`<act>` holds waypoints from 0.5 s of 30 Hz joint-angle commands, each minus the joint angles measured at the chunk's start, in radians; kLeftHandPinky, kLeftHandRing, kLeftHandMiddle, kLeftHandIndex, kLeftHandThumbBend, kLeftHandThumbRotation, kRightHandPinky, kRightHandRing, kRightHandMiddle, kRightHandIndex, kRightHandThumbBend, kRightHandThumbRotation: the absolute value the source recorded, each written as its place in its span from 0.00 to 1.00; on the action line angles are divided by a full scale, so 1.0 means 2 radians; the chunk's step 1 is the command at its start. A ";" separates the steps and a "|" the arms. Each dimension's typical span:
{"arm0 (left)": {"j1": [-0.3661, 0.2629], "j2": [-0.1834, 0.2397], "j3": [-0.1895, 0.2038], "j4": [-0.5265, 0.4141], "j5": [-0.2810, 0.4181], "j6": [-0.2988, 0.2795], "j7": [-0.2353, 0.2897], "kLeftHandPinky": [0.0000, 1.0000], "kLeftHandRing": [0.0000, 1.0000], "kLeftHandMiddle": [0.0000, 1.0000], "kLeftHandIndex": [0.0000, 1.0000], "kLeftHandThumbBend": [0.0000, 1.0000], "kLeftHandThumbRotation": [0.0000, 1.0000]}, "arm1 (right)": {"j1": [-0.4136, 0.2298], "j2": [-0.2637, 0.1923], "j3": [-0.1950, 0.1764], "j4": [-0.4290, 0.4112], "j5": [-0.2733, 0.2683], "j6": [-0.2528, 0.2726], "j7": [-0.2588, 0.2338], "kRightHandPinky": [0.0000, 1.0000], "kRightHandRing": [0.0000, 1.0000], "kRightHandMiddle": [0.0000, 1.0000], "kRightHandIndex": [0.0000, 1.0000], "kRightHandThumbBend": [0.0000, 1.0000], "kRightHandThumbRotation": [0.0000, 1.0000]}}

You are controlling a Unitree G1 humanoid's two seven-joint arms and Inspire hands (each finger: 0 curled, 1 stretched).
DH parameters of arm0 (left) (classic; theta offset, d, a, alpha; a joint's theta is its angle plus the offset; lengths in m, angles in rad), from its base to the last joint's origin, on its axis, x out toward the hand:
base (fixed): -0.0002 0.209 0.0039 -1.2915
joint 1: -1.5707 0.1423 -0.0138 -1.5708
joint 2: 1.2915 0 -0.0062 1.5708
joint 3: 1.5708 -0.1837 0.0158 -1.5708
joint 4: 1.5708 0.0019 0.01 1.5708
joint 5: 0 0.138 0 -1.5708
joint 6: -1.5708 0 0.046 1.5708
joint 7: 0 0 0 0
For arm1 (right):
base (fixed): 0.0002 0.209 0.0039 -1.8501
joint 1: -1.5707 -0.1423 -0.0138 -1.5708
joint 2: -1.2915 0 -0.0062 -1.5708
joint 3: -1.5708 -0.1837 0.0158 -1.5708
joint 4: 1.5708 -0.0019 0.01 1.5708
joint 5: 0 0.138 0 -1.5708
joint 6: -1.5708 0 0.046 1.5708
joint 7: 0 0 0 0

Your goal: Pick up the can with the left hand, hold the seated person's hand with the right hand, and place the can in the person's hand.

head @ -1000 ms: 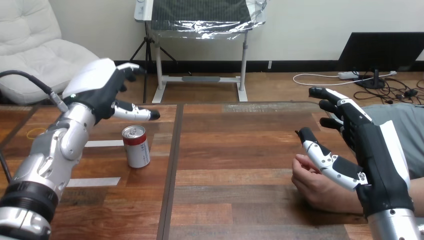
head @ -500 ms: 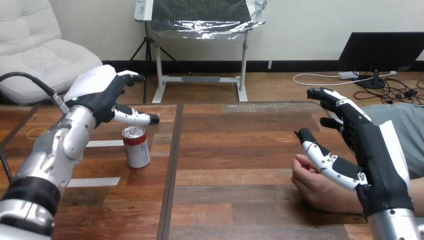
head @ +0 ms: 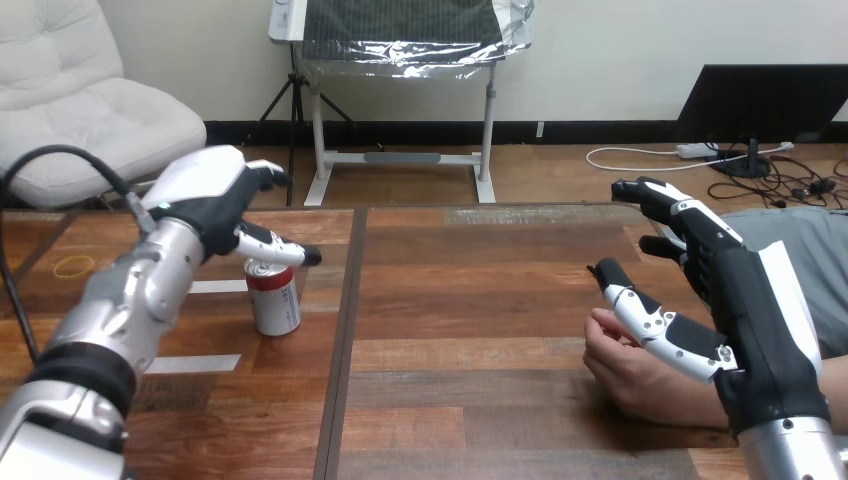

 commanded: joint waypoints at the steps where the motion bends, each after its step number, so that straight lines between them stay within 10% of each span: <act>1: -0.053 -0.010 -0.012 0.023 0.008 -0.009 0.026 0.73 0.80 0.84 0.83 0.88 0.45 | -0.026 -0.011 -0.008 -0.020 0.006 -0.006 0.003 0.82 0.91 0.90 0.78 0.43 0.00; 15: -0.065 -0.028 -0.034 0.053 0.024 -0.001 0.065 0.79 0.83 0.86 0.85 0.88 0.51 | -0.024 -0.011 -0.012 -0.026 0.000 0.000 0.006 0.83 0.91 0.90 0.77 0.43 0.00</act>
